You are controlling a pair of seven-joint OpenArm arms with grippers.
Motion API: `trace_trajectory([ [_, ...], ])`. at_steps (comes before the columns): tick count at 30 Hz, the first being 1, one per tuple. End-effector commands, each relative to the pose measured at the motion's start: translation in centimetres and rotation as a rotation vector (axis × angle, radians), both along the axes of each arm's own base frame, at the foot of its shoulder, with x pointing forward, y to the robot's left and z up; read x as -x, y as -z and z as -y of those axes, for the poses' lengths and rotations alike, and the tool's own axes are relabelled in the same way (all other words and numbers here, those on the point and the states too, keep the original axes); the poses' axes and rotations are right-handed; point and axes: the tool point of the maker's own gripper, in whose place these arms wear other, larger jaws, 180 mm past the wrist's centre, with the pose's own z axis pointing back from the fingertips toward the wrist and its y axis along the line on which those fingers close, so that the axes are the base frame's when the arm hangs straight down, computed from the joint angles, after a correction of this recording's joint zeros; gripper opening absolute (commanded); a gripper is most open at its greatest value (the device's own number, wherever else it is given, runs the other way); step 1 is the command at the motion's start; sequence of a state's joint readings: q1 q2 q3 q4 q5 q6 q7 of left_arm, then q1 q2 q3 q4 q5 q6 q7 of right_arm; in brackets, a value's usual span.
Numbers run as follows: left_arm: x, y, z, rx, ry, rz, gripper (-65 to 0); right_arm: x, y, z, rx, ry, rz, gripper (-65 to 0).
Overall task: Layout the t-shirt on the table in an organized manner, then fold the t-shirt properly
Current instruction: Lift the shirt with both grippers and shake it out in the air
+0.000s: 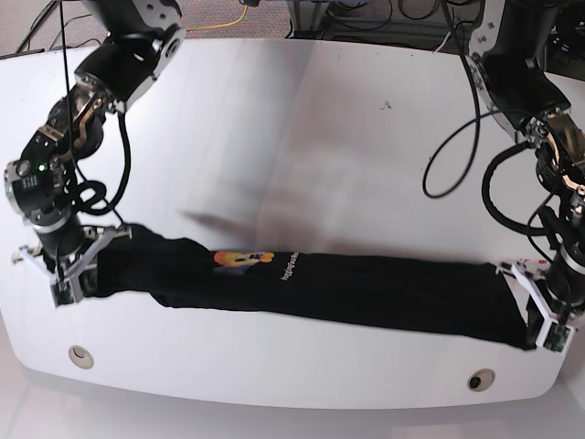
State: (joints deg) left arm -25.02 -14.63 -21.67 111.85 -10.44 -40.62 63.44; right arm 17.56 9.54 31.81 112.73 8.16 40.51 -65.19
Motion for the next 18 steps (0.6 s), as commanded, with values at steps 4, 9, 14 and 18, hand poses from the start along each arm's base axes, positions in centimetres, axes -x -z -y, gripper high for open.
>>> trace_trajectory([
  [4, -1.0, -6.2, -0.6, -0.011, -0.015, 0.16, -65.0, -2.2, -5.5, 0.8, 0.08, -0.019, 0.121, -63.3],
  [9, -1.5, -10.4, -0.4, -0.011, -0.011, 0.259, -65.0, -3.9, -8.3, 1.1, 0.094, -0.029, 0.172, -63.1],
  [14, -3.1, -13.3, 0.9, -0.024, 0.035, 0.296, -65.0, -5.9, -10.2, 1.3, 0.072, -0.039, 0.196, -63.1],
  [18, -4.6, -15.8, 0.6, 0.015, 0.048, 0.329, -65.0, -7.9, -11.9, 1.3, 0.035, -0.05, 0.217, -63.1],
])
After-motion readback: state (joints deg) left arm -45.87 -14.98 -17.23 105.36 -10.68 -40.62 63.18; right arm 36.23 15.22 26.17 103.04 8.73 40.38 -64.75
